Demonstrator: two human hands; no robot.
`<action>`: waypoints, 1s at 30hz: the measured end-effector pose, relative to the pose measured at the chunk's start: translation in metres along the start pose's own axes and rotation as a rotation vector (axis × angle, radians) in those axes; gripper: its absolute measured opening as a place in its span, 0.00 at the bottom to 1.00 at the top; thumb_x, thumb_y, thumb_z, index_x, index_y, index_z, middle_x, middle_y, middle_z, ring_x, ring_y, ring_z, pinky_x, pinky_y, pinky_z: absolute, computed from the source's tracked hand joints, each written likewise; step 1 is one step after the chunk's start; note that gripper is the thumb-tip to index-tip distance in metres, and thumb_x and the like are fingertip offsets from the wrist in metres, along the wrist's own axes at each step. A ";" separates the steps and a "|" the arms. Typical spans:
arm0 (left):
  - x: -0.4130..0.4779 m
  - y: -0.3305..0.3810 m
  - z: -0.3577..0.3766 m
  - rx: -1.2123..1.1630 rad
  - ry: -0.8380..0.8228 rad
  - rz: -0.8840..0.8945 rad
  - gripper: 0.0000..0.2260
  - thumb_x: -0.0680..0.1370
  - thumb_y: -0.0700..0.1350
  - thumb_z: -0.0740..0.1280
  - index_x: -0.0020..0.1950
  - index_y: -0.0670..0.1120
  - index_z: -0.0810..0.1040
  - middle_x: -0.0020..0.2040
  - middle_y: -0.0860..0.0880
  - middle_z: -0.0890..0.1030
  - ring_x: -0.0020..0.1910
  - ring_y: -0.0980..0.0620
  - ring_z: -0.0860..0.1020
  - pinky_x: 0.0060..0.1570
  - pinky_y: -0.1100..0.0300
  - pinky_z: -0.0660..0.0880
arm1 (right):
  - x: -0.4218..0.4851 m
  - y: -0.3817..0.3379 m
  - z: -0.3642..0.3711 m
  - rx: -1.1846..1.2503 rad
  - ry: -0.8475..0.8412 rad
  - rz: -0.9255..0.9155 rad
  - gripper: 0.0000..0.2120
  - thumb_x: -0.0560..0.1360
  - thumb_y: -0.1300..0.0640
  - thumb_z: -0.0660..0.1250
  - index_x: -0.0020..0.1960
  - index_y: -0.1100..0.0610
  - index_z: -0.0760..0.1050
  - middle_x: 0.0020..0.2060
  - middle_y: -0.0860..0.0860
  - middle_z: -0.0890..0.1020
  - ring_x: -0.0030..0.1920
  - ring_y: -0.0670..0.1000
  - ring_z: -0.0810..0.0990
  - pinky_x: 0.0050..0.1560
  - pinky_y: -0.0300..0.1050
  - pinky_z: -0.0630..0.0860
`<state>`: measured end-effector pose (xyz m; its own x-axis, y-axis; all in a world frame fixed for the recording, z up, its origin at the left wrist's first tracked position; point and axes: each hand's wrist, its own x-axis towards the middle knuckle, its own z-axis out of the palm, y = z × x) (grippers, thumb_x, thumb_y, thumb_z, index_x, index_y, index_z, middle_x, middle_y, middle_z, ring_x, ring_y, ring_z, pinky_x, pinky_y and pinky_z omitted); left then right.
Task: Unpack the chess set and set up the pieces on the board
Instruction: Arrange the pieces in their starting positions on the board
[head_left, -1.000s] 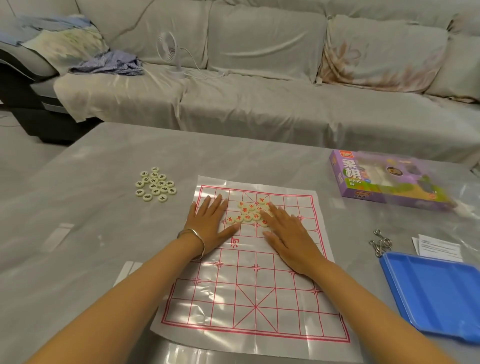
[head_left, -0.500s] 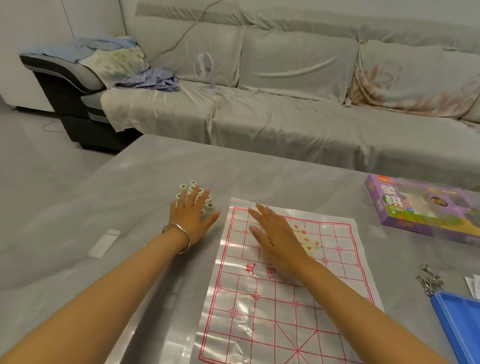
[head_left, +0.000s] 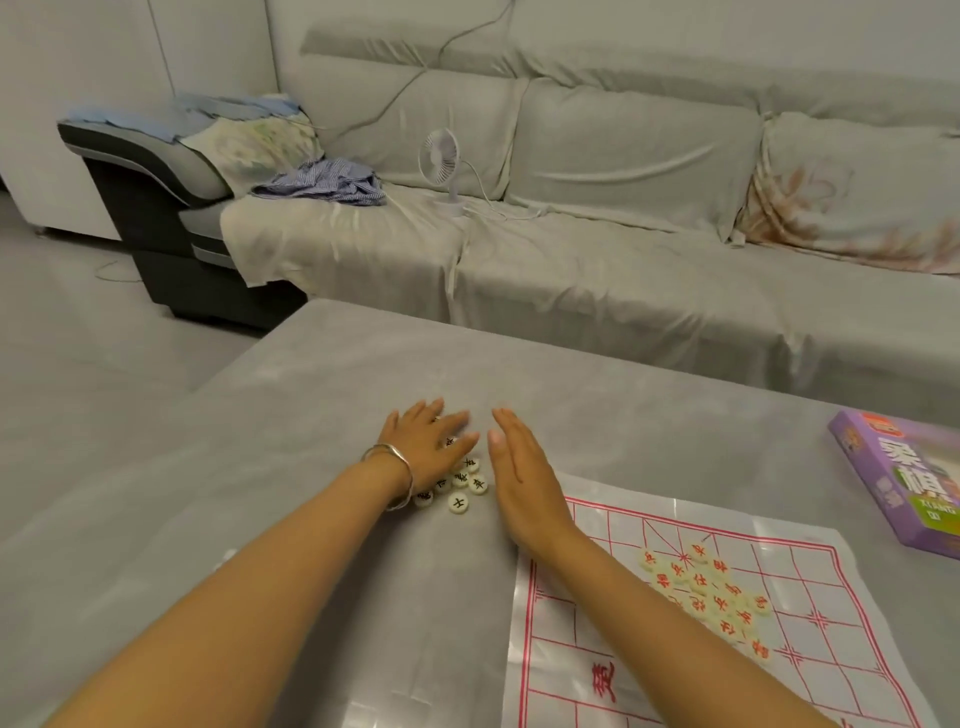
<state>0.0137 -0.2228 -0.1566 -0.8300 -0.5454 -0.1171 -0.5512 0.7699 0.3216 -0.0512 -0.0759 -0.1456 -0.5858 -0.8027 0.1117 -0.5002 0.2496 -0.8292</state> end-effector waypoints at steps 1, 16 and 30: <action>-0.001 0.003 0.002 0.025 -0.020 0.042 0.23 0.79 0.61 0.47 0.74 0.61 0.54 0.77 0.51 0.49 0.76 0.49 0.46 0.73 0.47 0.43 | -0.001 0.004 -0.003 -0.028 -0.011 -0.009 0.23 0.81 0.46 0.48 0.75 0.49 0.55 0.75 0.44 0.57 0.74 0.42 0.54 0.73 0.39 0.50; -0.095 0.012 0.021 0.226 -0.034 0.279 0.30 0.66 0.66 0.26 0.69 0.68 0.40 0.76 0.57 0.45 0.76 0.51 0.43 0.72 0.51 0.40 | -0.066 0.026 -0.032 -0.410 -0.162 -0.091 0.23 0.81 0.45 0.46 0.75 0.45 0.51 0.76 0.42 0.52 0.75 0.42 0.47 0.72 0.37 0.41; -0.220 0.019 0.028 0.052 -0.048 0.220 0.31 0.66 0.68 0.27 0.69 0.66 0.40 0.75 0.60 0.43 0.75 0.55 0.40 0.70 0.55 0.36 | -0.084 -0.015 -0.022 -0.370 -0.306 -0.060 0.25 0.82 0.47 0.47 0.76 0.54 0.51 0.76 0.50 0.53 0.76 0.48 0.50 0.74 0.43 0.46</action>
<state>0.1833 -0.0788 -0.1507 -0.9332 -0.3467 -0.0944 -0.3588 0.8855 0.2953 -0.0082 -0.0002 -0.1303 -0.3620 -0.9303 -0.0590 -0.7533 0.3293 -0.5693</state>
